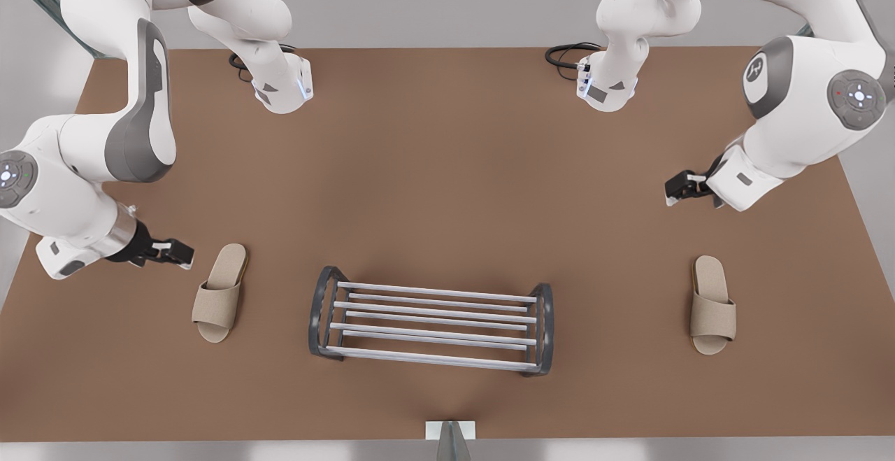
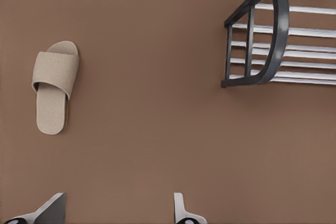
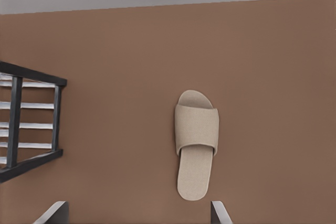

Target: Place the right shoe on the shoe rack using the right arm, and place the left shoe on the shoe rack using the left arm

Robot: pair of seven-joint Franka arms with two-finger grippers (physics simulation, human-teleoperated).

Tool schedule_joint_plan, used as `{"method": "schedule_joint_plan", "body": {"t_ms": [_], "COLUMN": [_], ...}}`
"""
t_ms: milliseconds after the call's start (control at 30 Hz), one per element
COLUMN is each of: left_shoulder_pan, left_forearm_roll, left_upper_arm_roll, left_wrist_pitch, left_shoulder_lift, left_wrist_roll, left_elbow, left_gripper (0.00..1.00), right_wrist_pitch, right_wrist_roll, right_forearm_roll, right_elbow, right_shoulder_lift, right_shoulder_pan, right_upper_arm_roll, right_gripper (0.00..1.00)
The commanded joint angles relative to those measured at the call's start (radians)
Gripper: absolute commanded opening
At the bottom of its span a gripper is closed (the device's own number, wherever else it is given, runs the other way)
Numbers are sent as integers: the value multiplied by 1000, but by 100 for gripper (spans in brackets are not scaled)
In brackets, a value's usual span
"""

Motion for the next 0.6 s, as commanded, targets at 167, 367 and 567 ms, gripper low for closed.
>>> {"method": "schedule_joint_plan", "body": {"t_ms": [167,367,567], "left_shoulder_pan": [77,273,378], "left_forearm_roll": [128,155,178], "left_upper_arm_roll": [2,-1,-3], "left_wrist_pitch": [263,1012,1634], "left_shoulder_lift": [-21,-108,123], "left_wrist_roll": [0,222,290], "left_elbow": [-103,-631,-760], "left_gripper": [100,100,100], "right_wrist_pitch": [178,614,1681], "right_wrist_roll": [72,52,72], "right_forearm_roll": [-29,-31,-35], "right_elbow": [-166,-343,-584], "right_shoulder_lift": [-93,-83,183], "right_shoulder_pan": [-3,-75,-178], "right_upper_arm_roll": [8,11,-1], "right_gripper": [100,100,100]}}
